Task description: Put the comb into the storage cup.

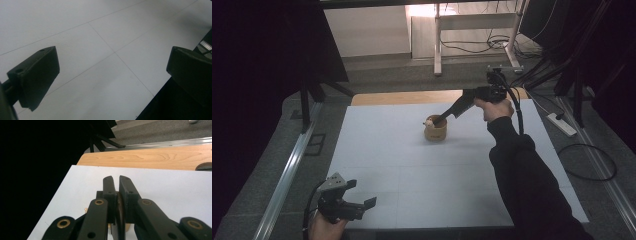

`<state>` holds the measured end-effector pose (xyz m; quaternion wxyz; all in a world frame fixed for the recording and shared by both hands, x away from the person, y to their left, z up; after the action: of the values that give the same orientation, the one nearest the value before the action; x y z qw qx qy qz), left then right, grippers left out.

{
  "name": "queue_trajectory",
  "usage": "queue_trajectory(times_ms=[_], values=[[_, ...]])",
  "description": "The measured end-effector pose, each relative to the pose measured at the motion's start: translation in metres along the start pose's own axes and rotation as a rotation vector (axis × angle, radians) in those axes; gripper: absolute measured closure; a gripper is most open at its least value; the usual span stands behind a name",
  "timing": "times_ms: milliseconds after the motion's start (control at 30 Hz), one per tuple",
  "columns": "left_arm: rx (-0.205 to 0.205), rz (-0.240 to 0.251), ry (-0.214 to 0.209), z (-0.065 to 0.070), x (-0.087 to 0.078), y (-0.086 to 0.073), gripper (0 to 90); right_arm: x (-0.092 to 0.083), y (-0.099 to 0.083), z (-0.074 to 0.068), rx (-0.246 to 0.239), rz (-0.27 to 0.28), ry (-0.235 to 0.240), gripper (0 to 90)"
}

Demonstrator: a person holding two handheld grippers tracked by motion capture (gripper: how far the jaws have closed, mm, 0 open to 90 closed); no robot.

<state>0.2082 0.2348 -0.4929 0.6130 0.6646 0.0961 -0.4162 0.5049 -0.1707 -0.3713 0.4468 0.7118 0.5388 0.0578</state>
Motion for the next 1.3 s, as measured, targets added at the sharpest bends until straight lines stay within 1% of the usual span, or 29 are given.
queue_trajectory(times_ms=[367,600,1033,1300], values=[[-0.001,0.000,-0.002,0.000,0.000,0.000,0.0,0.013,-0.005,0.001,-0.003,-0.022,-0.003,84.6],[0.001,-0.001,-0.004,0.000,0.000,0.000,0.0,0.021,-0.009,0.003,0.004,-0.032,0.001,84.6],[-0.001,-0.002,-0.006,-0.001,0.000,0.000,0.0,0.031,-0.015,0.007,0.017,-0.050,0.009,84.6],[-0.006,-0.001,-0.010,-0.001,0.000,0.000,0.0,0.034,-0.018,0.012,0.035,-0.047,0.019,84.6]])
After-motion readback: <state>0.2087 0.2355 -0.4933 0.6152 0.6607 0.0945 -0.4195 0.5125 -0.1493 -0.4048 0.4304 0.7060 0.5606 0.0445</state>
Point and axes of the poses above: each handheld gripper's, and its own axes: x roughly forward along the jaws, y roughly out of its top, z roughly to its right, the point moved 2 cm from there along x, roughly forward along the jaws, and after that the axes turned 14 degrees about y, right-handed, at the moved point
